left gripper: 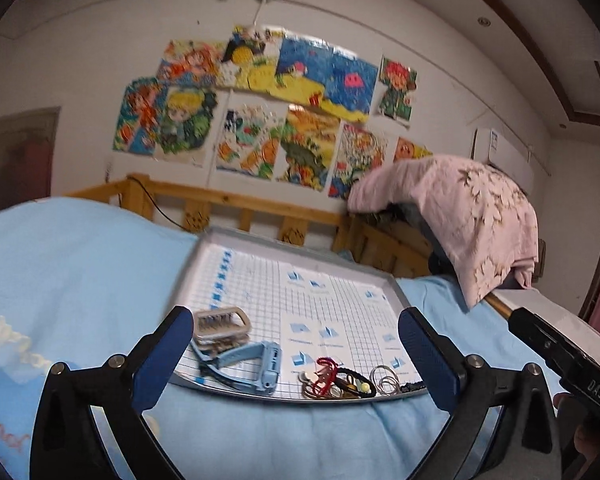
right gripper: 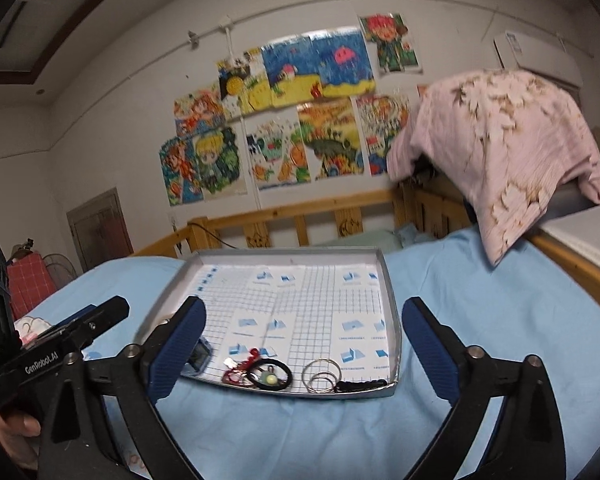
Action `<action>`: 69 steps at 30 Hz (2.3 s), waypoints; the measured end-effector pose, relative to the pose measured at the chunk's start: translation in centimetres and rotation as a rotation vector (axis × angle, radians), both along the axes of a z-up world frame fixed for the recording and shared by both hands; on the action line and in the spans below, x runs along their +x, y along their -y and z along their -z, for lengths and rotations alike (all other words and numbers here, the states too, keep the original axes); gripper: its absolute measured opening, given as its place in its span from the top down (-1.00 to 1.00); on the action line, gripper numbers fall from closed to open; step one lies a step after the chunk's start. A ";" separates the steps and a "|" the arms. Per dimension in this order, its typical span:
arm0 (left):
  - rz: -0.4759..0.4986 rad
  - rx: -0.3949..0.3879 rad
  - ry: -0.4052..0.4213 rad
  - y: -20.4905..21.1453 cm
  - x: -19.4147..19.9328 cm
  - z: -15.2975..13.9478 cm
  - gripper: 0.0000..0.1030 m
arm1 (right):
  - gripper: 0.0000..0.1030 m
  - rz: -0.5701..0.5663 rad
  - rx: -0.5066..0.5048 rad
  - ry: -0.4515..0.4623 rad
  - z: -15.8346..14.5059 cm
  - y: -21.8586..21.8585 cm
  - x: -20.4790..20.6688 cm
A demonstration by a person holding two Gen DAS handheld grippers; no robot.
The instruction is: Organize jewelry
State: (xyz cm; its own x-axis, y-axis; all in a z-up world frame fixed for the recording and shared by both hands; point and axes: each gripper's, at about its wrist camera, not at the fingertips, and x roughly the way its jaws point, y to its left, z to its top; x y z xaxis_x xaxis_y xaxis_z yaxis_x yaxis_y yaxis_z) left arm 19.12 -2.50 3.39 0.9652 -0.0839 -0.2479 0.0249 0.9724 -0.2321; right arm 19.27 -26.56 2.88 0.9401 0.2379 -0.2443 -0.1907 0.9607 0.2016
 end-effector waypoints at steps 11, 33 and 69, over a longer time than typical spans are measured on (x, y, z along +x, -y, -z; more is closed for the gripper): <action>-0.029 0.062 0.086 -0.6 -7.2 -1.9 -1.00 | -0.97 0.000 -0.017 0.116 -2.4 -1.0 -6.9; -0.094 0.126 0.028 -1.8 -15.5 0.6 -1.00 | -0.97 -0.008 -0.075 0.127 -1.2 -2.1 -15.1; -0.118 0.169 -0.033 -1.9 -15.4 3.1 -1.00 | -0.97 0.026 -0.125 0.060 1.4 -2.1 -14.3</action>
